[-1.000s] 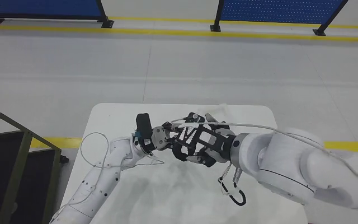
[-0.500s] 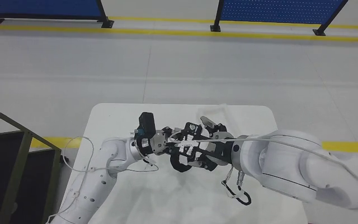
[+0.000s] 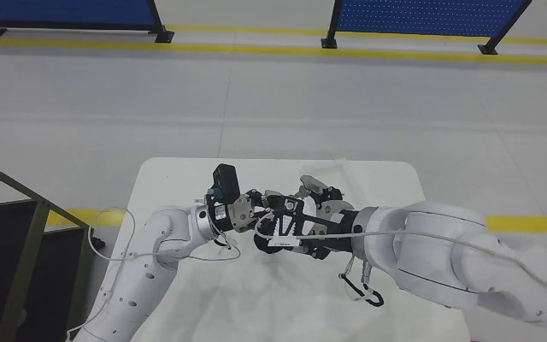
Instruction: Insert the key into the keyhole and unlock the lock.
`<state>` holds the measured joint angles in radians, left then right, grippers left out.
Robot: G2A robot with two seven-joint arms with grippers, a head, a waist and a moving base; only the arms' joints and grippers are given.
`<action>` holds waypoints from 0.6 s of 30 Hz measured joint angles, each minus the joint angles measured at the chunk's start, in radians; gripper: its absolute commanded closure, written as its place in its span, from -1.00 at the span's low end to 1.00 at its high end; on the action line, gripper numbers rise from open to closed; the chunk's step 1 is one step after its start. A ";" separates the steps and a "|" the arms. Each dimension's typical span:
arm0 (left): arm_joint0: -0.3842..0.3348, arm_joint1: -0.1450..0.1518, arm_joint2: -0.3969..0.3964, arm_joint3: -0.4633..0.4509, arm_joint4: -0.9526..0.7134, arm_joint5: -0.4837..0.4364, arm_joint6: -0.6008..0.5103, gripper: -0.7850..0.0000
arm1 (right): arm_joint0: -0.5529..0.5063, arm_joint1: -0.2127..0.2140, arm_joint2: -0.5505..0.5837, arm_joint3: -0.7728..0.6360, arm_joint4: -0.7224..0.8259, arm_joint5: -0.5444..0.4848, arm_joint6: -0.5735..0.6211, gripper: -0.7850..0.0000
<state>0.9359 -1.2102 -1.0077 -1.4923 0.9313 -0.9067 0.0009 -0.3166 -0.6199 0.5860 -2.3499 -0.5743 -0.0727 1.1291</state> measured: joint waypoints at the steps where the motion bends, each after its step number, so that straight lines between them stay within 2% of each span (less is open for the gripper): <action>1: -0.002 -0.001 0.001 0.000 -0.002 0.001 -0.002 1.00 | 0.001 -0.004 -0.004 0.001 -0.002 -0.003 0.006 -1.00; 8: -0.011 -0.003 0.004 0.002 -0.002 -0.001 -0.009 1.00 | 0.010 -0.037 -0.027 0.017 0.001 -0.009 0.038 -1.00; 14: -0.011 -0.002 -0.004 0.007 0.008 -0.008 -0.011 1.00 | 0.008 -0.048 -0.010 0.027 -0.011 -0.001 0.043 -1.00; 18: -0.006 0.002 -0.016 0.003 0.006 -0.023 -0.021 1.00 | -0.006 -0.044 0.012 0.036 -0.042 -0.087 0.002 -1.00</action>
<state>0.9297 -1.2083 -1.0235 -1.4890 0.9375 -0.9294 -0.0202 -0.3230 -0.6641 0.5975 -2.3134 -0.6162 -0.1596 1.1307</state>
